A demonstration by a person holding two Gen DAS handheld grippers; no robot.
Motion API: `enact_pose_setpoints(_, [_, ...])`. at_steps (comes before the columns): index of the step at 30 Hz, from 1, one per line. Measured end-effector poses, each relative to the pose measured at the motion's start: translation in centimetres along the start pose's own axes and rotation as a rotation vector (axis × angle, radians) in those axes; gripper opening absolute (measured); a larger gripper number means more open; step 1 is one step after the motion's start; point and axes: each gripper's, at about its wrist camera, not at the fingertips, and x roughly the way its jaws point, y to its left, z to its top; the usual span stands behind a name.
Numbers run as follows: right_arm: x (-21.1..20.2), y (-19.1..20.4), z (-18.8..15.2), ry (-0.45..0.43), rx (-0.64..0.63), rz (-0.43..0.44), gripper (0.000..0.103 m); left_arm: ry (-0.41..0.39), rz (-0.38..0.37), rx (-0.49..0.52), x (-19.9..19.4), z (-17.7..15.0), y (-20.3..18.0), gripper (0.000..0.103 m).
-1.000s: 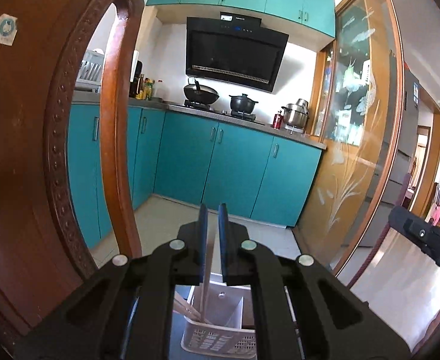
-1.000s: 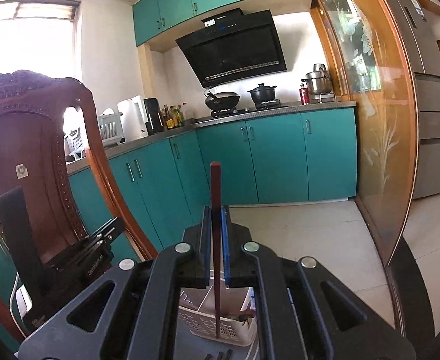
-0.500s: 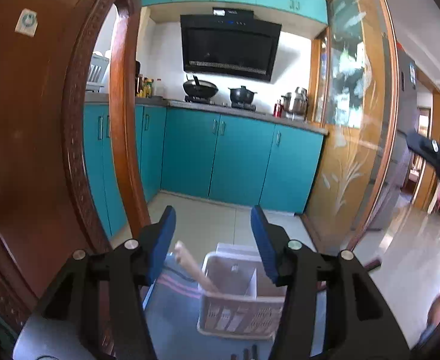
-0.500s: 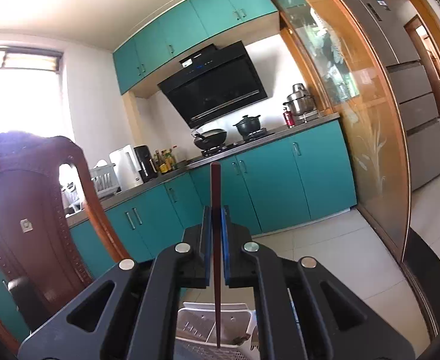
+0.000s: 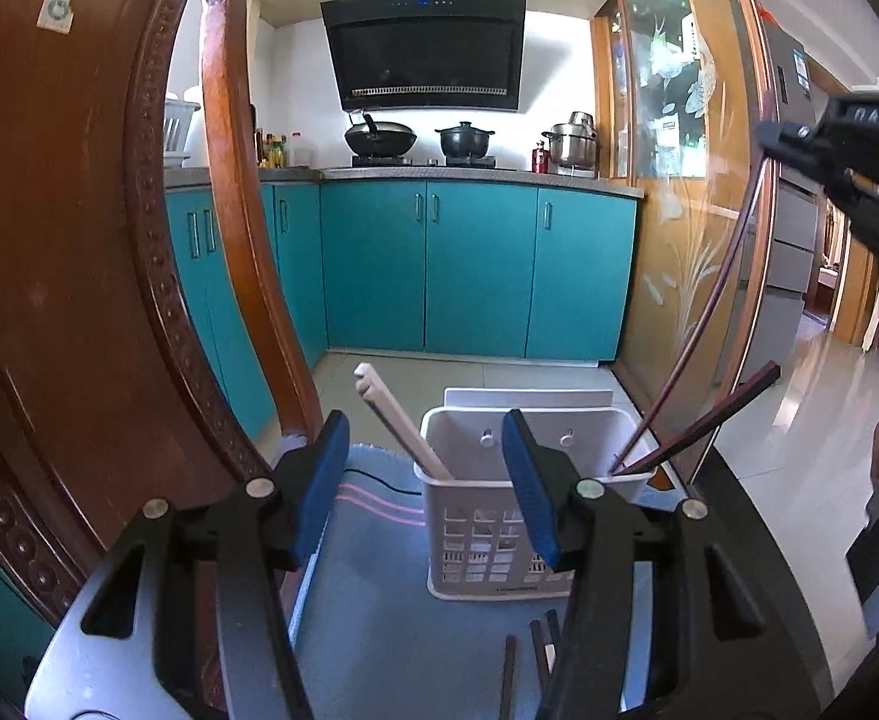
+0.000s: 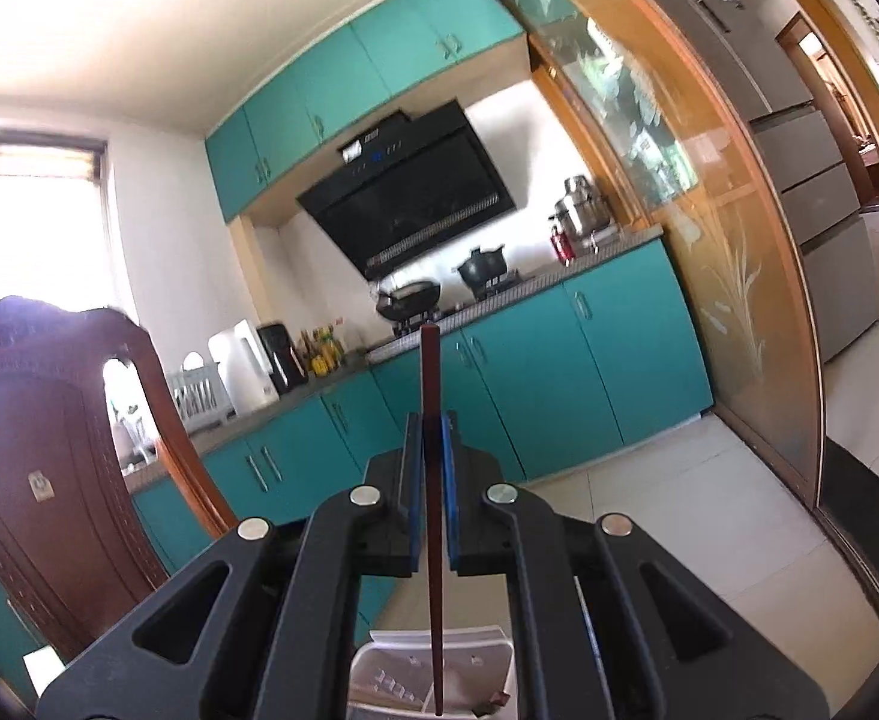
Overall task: Organize utensils
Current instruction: 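Lower the left tool to a dark chopstick while the right tool approaches a black chopstick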
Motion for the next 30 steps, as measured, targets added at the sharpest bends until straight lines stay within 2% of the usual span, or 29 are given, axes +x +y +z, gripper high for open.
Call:
enact_pose_setpoints(3, [0.7, 0.3, -0.6, 0.021, -0.043, -0.02, 0.007, 0.008, -0.002, -0.012, 0.0, -0.2, 0.3, 0.054])
enact_pose_setpoints(7, [2.4, 0.7, -2.3, 0.116, -0.091, -0.021, 0.007, 0.013, 0.003, -0.014, 0.0, 0.0, 0.5, 0.054])
enact_pose_setpoints(12, [2.4, 1.5, -3.8, 0.21, -0.176, -0.015, 0.007, 0.025, 0.002, -0.011, 0.0, -0.1, 0.6, 0.055])
enact_pose_setpoints(16, [1.1, 1.8, -4.5, 0.261, -0.223, -0.009, 0.01, 0.043, 0.001, -0.005, 0.0, -0.3, 0.8, 0.057])
enact_pose_setpoints(18, [0.0, 1.8, -4.8, 0.279, -0.25, -0.001, 0.016, 0.053, -0.003, -0.008, 0.0, -0.3, 0.9, 0.057])
enact_pose_setpoints(20, [-1.4, 1.8, -5.1, 0.292, -0.28, 0.013, 0.017, 0.065, -0.01, -0.017, -0.1, -0.5, 1.2, 0.057])
enact_pose_setpoints(22, [-3.0, 1.5, -6.1, 0.311, -0.29, 0.038, 0.019, 0.073, -0.011, -0.021, -0.3, -0.5, 1.5, 0.057])
enact_pose_setpoints(24, [-4.6, 0.8, -8.4, 0.359, -0.286, 0.102, 0.021, 0.078, -0.006, -0.018, -0.5, -0.8, 1.6, 0.058])
enact_pose_setpoints(25, [-4.9, 0.5, -9.6, 0.394, -0.289, 0.12, 0.022, 0.08, -0.005, -0.016, -0.6, -0.9, 1.6, 0.058])
enact_pose_setpoints(26, [-4.7, 0.0, -11.7, 0.481, -0.291, 0.127, 0.026, 0.085, -0.005, -0.014, -0.6, -1.1, 1.6, 0.059])
enact_pose_setpoints(30, [-1.0, -2.3, -20.0, 0.89, -0.246, 0.033, 0.026, 0.119, -0.003, -0.005, -0.4, -2.0, 1.1, 0.06])
